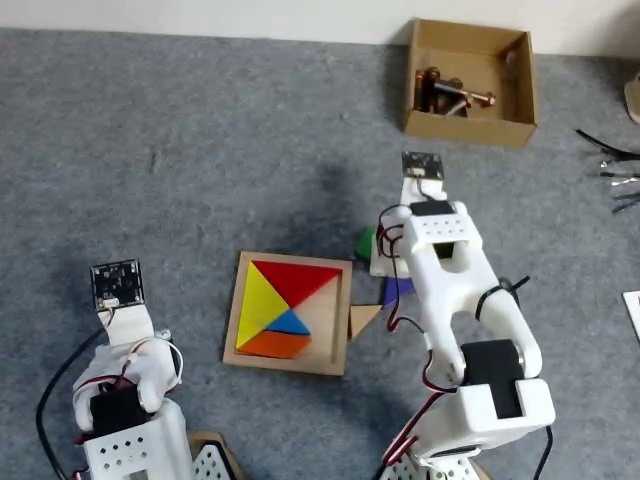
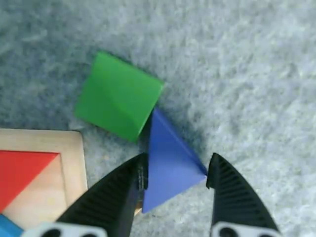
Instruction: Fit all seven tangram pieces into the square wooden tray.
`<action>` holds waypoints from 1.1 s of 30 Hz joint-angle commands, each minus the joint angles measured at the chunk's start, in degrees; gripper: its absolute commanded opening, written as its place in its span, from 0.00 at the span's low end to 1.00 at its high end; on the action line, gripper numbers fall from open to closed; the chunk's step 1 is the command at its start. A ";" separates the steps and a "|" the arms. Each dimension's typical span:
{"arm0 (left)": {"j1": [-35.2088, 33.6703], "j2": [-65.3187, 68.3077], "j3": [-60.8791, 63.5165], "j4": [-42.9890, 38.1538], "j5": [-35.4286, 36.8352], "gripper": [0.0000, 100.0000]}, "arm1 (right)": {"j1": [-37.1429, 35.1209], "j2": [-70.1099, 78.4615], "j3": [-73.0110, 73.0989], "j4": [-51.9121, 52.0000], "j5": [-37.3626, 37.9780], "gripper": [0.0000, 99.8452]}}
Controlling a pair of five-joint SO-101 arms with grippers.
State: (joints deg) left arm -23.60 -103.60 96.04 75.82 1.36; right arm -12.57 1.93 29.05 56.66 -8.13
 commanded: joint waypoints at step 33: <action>-0.75 -0.31 1.10 0.18 0.62 0.01 | -1.01 -0.40 5.49 -4.18 1.32 0.19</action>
State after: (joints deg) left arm -23.60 -103.60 96.04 75.82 1.36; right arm -12.66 1.85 34.15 53.23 -7.60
